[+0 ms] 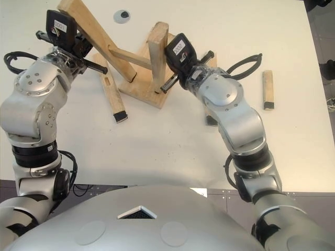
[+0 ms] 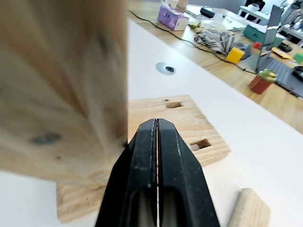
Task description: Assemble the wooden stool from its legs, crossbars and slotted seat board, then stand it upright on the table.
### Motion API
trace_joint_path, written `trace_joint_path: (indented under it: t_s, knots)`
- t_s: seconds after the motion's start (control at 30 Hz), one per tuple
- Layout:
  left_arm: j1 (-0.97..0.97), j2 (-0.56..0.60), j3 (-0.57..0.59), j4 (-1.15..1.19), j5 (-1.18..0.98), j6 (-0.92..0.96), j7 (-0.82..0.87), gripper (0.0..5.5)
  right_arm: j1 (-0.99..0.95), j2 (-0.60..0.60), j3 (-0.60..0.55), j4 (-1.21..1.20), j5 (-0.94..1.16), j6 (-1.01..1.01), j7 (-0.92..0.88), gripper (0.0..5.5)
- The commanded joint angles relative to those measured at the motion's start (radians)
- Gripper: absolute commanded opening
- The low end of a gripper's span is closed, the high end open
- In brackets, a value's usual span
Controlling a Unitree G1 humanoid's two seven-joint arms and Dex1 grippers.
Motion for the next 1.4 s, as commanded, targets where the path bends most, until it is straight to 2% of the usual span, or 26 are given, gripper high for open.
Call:
trace_joint_path:
  t_s: [0.03, 0.13, 0.23, 0.33, 0.47, 0.53, 0.67, 0.8, 0.93, 1.07, 1.4]
  knots:
    - [-0.078, -0.056, -0.016, 0.191, 0.029, -0.113, -0.009, 0.0, -0.052, -0.029, 0.103, 0.07, -0.001, -0.027, 0.098, 0.02]
    - [-0.109, -0.078, -0.005, 0.321, 0.061, -0.201, 0.003, 0.0, -0.117, -0.023, 0.167, 0.129, -0.029, -0.083, 0.149, 0.02]
    - [-0.1, -0.071, 0.008, 0.338, 0.077, -0.229, -0.004, 0.0, -0.152, -0.019, 0.178, 0.157, -0.036, -0.112, 0.181, 0.02]
    - [-0.056, -0.043, 0.052, 0.289, 0.074, -0.219, -0.011, 0.0, -0.158, -0.059, 0.117, 0.198, -0.045, -0.144, 0.192, 0.02]
    - [0.05, 0.033, 0.132, 0.19, 0.038, -0.119, -0.065, 0.0, -0.206, -0.151, 0.036, 0.367, -0.095, -0.246, 0.222, 0.02]
    - [0.124, 0.099, 0.073, 0.127, -0.01, 0.008, -0.171, 0.0, -0.229, -0.167, 0.021, 0.457, -0.104, -0.287, 0.247, 0.02]
    - [0.199, 0.19, 0.025, -0.113, -0.251, 0.259, -0.388, 0.0, -0.297, -0.168, 0.02, 0.746, -0.153, -0.43, 0.279, 0.02]
    - [0.209, 0.273, -0.034, -0.245, -0.344, 0.372, -0.459, 0.0, -0.35, -0.191, 0.078, 0.929, -0.225, -0.568, 0.392, 0.02]
    - [0.207, 0.248, -0.135, -0.231, -0.329, 0.368, -0.432, 0.0, -0.348, -0.249, 0.069, 0.922, -0.214, -0.589, 0.563, 0.02]
    - [0.209, 0.203, -0.219, -0.137, -0.243, 0.282, -0.362, 0.0, -0.346, -0.281, 0.09, 0.923, -0.237, -0.619, 0.674, 0.02]
    - [0.203, 0.112, -0.293, -0.024, -0.189, 0.209, -0.321, 0.0, -0.36, -0.162, 0.049, 0.992, -0.227, -0.634, 0.682, 0.02]
